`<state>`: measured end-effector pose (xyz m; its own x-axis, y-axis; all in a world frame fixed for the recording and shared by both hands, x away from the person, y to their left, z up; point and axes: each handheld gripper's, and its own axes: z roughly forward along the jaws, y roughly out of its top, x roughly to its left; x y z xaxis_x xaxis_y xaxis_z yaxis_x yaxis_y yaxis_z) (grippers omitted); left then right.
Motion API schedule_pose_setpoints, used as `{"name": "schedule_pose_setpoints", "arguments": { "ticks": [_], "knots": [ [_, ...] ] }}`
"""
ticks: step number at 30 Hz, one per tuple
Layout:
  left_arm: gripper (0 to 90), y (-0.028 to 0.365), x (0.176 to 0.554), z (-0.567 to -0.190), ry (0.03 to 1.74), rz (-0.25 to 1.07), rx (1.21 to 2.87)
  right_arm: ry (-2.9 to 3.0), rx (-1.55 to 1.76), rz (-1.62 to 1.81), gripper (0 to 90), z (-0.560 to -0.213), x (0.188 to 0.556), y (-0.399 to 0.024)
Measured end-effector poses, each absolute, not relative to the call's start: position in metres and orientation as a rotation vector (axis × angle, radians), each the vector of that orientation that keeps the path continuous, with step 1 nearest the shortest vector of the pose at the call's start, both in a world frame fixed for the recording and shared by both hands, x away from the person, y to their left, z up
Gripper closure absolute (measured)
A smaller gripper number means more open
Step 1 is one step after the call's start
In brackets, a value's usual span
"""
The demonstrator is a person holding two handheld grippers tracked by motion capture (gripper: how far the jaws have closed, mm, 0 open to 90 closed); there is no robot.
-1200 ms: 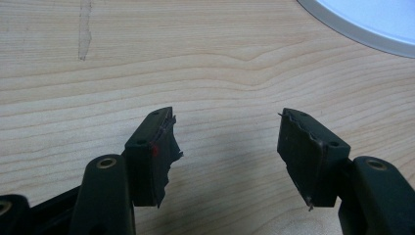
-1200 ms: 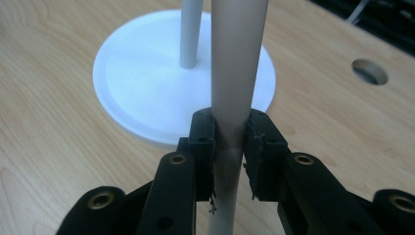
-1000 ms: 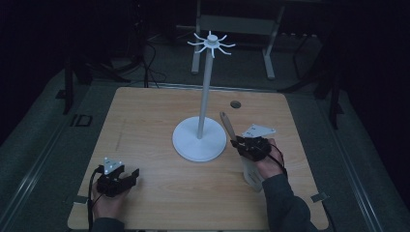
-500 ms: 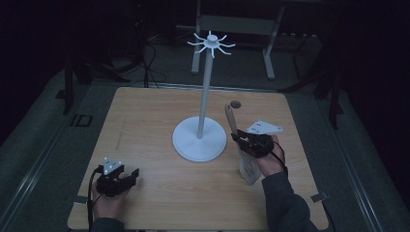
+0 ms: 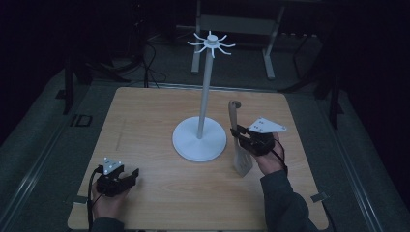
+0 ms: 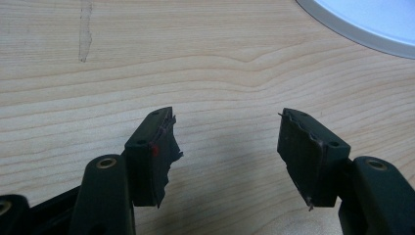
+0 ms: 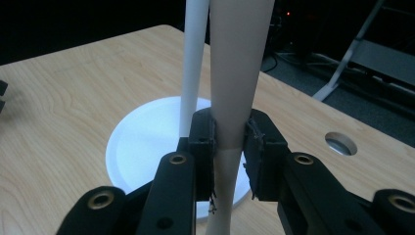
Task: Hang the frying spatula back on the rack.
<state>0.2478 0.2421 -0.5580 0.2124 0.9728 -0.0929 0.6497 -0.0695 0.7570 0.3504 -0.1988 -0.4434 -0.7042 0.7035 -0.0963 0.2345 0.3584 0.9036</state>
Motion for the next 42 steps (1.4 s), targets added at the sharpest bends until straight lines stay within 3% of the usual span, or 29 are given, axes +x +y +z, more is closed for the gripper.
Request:
{"name": "schedule_pose_setpoints", "arguments": {
  "ticks": [42],
  "knots": [
    [39.0,0.243,0.248,-0.558,1.510,0.594,1.794,2.046,0.816,1.446,75.0,-0.407,0.363,-0.197]
  ]
}}
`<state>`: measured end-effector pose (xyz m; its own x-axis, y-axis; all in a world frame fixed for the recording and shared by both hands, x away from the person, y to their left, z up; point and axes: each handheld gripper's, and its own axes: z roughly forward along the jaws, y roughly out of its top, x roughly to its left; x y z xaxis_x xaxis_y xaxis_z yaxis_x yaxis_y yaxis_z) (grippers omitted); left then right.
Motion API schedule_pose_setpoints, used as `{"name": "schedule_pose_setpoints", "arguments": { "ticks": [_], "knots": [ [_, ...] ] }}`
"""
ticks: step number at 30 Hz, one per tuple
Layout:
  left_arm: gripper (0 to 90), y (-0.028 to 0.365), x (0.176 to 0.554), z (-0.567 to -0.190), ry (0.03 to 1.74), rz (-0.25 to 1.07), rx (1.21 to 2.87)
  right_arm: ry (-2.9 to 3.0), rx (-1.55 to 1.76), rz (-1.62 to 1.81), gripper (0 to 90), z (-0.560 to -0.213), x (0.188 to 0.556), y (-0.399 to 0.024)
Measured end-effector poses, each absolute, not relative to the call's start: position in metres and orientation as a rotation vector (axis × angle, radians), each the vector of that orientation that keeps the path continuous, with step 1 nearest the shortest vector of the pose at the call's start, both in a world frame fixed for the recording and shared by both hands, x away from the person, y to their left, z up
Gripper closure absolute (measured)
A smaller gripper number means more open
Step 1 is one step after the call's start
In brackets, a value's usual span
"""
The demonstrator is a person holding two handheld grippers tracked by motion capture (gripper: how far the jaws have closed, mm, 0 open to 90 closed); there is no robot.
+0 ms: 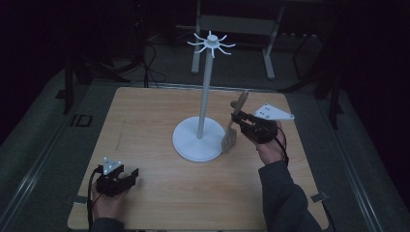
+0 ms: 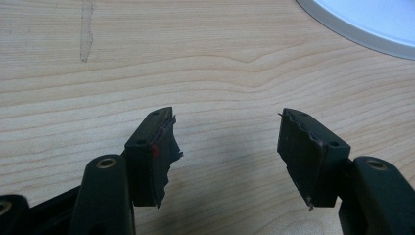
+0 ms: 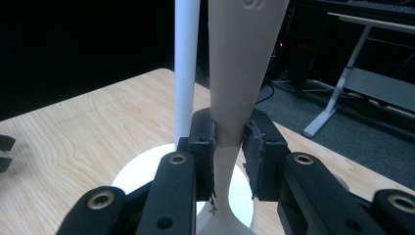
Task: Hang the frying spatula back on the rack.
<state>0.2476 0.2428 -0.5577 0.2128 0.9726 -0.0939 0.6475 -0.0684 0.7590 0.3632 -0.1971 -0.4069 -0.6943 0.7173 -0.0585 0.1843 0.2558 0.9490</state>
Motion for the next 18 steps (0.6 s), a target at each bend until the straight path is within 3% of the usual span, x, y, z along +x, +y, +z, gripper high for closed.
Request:
{"name": "schedule_pose_setpoints", "arguments": {
  "ticks": [18],
  "knots": [
    [39.0,0.244,0.248,-0.557,1.511,0.595,1.794,2.031,0.816,1.464,75.0,-0.391,0.371,-0.191]
  ]
}}
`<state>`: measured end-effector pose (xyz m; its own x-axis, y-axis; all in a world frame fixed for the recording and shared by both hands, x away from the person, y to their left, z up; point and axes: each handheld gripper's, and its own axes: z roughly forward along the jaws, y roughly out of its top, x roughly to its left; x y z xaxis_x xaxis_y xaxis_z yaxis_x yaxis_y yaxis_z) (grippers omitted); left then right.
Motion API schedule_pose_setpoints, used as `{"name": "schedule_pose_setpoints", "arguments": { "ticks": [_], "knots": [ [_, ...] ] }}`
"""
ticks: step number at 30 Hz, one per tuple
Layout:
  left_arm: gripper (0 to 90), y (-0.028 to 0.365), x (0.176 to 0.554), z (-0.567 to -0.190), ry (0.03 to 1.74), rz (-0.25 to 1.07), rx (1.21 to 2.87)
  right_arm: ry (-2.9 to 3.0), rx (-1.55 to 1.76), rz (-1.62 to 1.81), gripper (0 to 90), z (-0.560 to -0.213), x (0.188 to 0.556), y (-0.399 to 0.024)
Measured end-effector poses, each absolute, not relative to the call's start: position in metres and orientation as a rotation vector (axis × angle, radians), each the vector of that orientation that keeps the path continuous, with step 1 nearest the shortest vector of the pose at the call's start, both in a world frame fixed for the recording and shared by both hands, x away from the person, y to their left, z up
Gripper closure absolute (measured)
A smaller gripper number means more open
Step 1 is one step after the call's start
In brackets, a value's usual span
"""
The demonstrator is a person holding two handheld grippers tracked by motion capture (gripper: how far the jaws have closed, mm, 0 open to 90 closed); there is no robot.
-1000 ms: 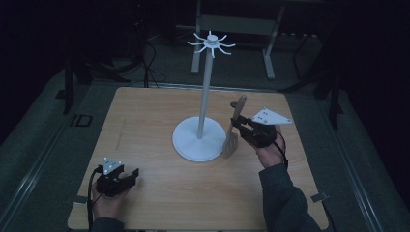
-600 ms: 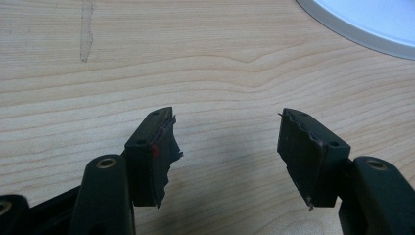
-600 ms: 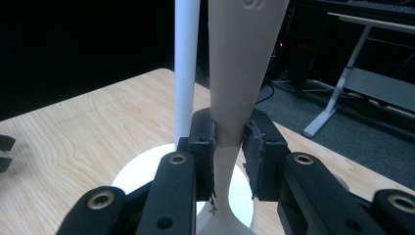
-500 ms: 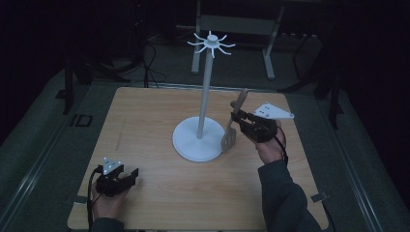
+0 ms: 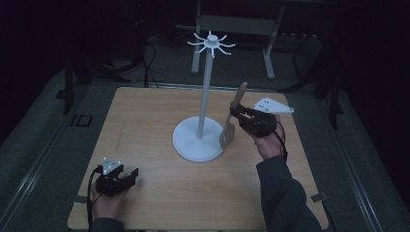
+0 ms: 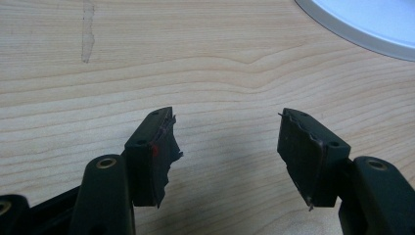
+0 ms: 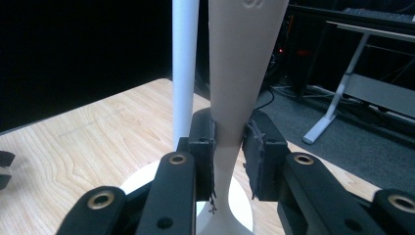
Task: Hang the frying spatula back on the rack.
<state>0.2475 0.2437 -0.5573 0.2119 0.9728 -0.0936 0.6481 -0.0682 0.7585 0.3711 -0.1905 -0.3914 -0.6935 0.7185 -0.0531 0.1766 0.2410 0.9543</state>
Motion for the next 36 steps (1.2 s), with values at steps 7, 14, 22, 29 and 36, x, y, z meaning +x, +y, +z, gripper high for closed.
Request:
{"name": "schedule_pose_setpoints", "arguments": {
  "ticks": [7,14,22,29,36],
  "knots": [
    [39.0,0.244,0.247,-0.557,1.511,0.595,1.793,2.028,0.818,1.472,75.0,-0.386,0.376,-0.190],
    [39.0,0.244,0.247,-0.557,1.513,0.595,1.791,2.027,0.811,1.473,75.0,-0.379,0.378,-0.188],
    [38.9,0.244,0.248,-0.557,1.512,0.595,1.793,2.028,0.802,1.486,75.0,-0.370,0.380,-0.184],
    [39.0,0.244,0.248,-0.557,1.511,0.596,1.794,2.020,0.788,1.505,75.0,-0.361,0.381,-0.181],
    [38.9,0.243,0.248,-0.557,1.511,0.596,1.795,2.012,0.771,1.509,75.0,-0.354,0.381,-0.178]
  ]
}}
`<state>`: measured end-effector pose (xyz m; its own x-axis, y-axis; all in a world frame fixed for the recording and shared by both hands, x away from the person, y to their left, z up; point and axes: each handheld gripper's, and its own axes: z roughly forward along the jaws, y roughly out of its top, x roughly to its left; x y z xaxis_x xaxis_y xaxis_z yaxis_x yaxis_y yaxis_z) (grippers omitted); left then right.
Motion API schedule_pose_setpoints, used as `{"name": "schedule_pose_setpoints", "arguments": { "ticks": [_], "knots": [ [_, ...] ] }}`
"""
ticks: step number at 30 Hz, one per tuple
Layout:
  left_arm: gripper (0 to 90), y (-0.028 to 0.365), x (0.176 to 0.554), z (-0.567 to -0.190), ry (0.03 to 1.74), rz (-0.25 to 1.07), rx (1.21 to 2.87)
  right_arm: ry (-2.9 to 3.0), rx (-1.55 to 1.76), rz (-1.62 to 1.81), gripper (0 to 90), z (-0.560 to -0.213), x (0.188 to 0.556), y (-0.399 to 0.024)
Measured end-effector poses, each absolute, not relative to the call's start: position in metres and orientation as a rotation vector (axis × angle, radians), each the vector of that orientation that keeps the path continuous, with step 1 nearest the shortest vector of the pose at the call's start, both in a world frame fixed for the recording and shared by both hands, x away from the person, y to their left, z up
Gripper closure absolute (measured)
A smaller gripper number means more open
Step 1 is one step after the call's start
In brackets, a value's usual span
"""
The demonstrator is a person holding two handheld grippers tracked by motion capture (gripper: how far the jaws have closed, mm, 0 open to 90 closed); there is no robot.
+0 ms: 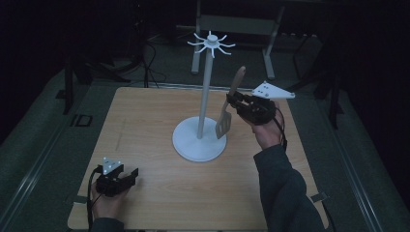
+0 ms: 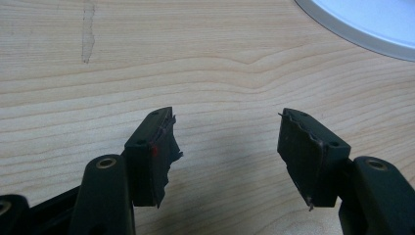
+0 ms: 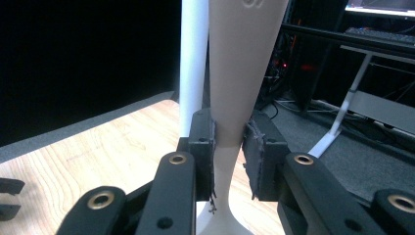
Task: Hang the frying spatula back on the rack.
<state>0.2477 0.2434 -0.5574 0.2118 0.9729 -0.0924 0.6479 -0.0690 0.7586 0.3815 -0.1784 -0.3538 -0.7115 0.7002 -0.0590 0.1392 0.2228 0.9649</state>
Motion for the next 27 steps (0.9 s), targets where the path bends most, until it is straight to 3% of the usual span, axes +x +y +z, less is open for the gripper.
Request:
{"name": "schedule_pose_setpoints", "arguments": {
  "ticks": [27],
  "knots": [
    [38.9,0.244,0.247,-0.557,1.512,0.596,1.792,2.019,0.764,1.502,75.0,-0.334,0.384,-0.167]
  ]
}}
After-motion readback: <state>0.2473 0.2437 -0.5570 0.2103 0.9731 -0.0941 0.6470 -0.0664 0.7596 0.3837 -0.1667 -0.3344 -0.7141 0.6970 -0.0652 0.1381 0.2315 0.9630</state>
